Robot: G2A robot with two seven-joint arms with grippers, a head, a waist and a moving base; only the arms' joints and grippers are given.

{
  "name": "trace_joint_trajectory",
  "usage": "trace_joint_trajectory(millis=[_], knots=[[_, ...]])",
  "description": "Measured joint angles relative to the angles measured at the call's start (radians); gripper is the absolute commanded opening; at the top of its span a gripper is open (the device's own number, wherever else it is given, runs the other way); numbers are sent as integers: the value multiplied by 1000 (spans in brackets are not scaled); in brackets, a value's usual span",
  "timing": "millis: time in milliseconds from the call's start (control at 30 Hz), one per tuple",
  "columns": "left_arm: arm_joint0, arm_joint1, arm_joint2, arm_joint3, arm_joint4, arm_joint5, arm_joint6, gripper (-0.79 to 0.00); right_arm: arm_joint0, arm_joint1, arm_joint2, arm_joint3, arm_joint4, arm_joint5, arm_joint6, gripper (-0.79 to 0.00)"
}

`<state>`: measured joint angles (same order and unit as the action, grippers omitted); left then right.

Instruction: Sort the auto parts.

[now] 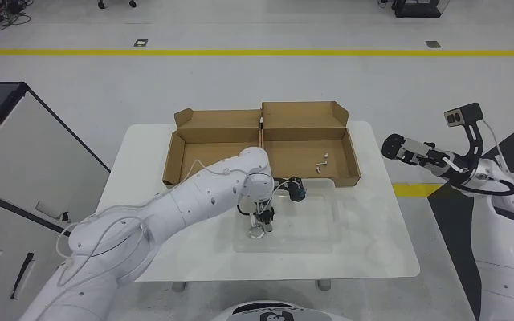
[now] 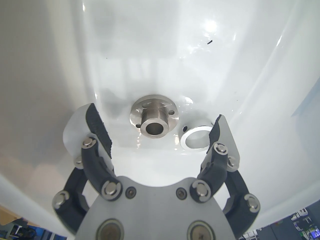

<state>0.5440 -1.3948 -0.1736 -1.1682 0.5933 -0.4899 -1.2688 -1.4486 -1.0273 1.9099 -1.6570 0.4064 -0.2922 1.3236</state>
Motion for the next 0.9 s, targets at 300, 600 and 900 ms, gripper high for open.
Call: trace_joint_trajectory(millis=[300, 600, 900], knots=[[26, 22, -14, -79, 57, 54, -36, -25, 0, 0, 0, 0, 0, 0, 0, 0], [48, 47, -45, -123, 70, 51, -50, -225, 0, 0, 0, 0, 0, 0, 0, 0], [57, 54, -68, -126, 84, 51, -50, -274, 0, 0, 0, 0, 0, 0, 0, 0]])
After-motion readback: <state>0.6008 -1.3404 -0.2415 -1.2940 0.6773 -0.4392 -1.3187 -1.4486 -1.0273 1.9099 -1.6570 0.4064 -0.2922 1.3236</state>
